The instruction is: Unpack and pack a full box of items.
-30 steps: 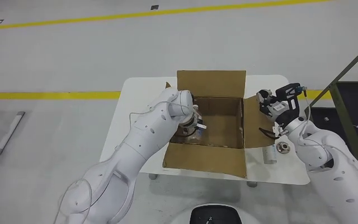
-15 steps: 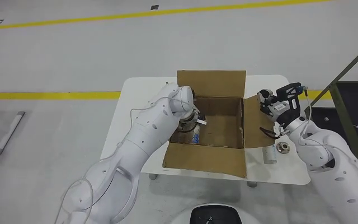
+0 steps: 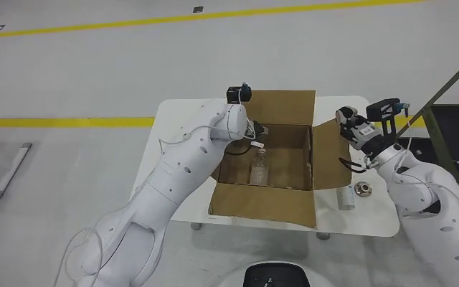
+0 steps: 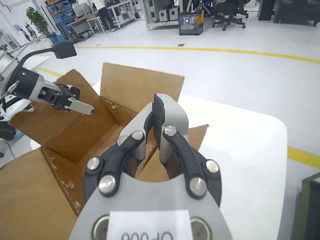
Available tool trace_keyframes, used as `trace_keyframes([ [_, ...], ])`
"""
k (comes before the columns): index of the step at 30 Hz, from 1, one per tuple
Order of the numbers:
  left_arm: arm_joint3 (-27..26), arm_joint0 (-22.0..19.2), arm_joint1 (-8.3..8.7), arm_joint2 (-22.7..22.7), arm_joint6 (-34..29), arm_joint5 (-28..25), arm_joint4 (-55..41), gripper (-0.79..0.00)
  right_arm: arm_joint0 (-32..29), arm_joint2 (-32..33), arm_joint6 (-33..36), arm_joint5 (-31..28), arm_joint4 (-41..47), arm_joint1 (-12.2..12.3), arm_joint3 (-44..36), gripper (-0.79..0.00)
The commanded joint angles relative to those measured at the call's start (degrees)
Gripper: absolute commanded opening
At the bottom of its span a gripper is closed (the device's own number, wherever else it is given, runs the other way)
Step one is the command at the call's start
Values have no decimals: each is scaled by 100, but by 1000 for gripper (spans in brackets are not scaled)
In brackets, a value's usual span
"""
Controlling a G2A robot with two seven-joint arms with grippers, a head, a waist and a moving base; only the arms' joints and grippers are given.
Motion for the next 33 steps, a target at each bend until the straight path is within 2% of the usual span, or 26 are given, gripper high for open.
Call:
trace_keyframes([
  [1, -430, 199, 149, -178, 25, 54, 341, 0, 6, 221, 234, 83, -145, 36, -122, -785],
  [4, -867, 427, 298, -337, -136, 176, 722, 0, -34, 608, 776, 243, -340, 99, -308, -785],
  [11, -867, 427, 298, -337, -136, 176, 722, 0, -498, 1512, 2144, 243, -977, 257, -807, -785],
  [16, -867, 427, 298, -337, -136, 176, 722, 0, -1025, 1655, 2788, 374, -1238, 286, -674, -785],
  [22, -867, 427, 298, -337, -136, 176, 722, 0, -1431, 1410, 3004, 583, -1358, 268, -458, -785],
  [33, -867, 427, 298, -337, -136, 176, 722, 0, -1463, 1351, 2921, 580, -1346, 262, -472, -785],
])
